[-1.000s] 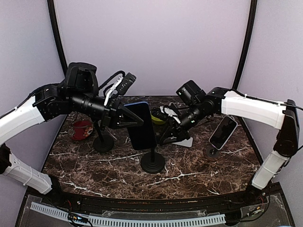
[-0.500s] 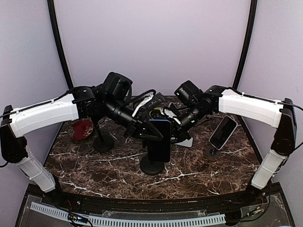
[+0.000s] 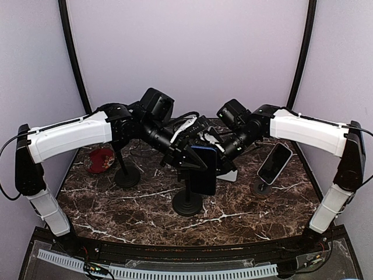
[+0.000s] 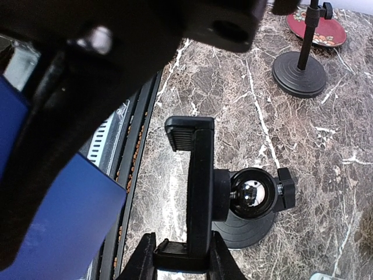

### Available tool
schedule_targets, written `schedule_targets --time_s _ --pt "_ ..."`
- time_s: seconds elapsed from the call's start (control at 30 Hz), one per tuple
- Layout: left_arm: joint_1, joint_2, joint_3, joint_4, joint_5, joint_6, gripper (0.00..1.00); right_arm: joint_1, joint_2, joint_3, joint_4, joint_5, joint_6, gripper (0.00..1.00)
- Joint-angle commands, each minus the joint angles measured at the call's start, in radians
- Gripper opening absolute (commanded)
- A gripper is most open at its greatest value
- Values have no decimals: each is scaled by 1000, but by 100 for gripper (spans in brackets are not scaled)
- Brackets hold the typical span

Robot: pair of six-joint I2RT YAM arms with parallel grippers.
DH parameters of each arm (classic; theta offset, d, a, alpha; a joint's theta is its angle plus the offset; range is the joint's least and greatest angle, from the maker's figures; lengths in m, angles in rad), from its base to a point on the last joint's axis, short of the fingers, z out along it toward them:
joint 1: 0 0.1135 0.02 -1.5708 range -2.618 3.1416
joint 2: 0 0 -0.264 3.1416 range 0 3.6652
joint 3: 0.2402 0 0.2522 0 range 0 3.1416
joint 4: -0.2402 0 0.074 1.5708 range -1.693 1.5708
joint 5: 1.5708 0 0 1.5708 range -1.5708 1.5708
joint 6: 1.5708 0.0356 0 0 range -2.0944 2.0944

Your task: Place the phone on the phone stand

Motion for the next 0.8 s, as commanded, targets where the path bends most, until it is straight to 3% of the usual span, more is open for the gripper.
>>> schedule_targets --time_s 0.0,0.3,0.77 --pt "24 30 21 23 -61 78 0 29 23 5 -116 -76 -20 0" --pt "88 12 -35 69 -24 107 0 30 70 49 -236 -142 -161 0" --pt "89 -71 -122 121 -58 101 0 31 73 54 -221 -120 -153 0"
